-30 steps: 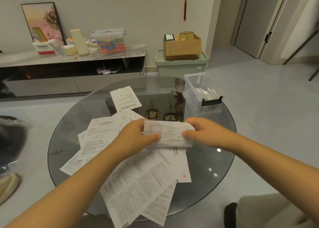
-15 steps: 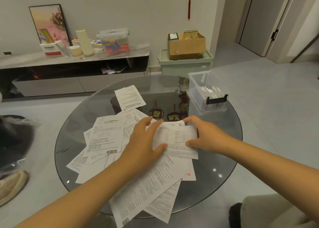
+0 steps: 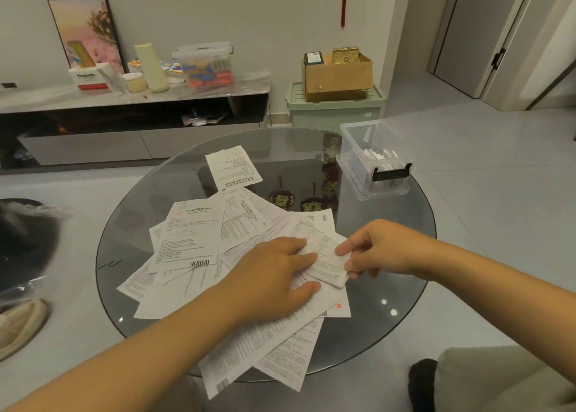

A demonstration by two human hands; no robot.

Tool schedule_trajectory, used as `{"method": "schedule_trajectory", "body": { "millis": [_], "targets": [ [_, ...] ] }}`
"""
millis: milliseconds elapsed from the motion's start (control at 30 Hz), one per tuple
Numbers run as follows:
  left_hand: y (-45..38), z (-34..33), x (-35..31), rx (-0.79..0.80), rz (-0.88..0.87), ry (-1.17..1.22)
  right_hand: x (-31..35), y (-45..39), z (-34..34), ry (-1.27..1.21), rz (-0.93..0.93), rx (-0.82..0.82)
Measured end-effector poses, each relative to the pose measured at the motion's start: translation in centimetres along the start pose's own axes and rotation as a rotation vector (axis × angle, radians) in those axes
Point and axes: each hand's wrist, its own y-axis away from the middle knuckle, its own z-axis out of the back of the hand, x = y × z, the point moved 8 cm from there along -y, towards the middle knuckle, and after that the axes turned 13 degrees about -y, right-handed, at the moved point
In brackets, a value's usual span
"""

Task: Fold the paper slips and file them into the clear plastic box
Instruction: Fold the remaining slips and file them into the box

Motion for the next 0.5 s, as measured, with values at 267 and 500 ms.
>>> {"method": "schedule_trajectory", "body": {
  "millis": [267, 500],
  "targets": [
    [0.8, 0.4, -0.5, -0.03, -0.015, 0.041, -0.4, 1.7, -2.4, -0.55, -0.173, 0.183],
    [1.5, 0.7, -0.2, -0.031, -0.017, 0.255, 2.1, 2.4, -1.8, 0.41, 0.136, -0.015]
  ]
}}
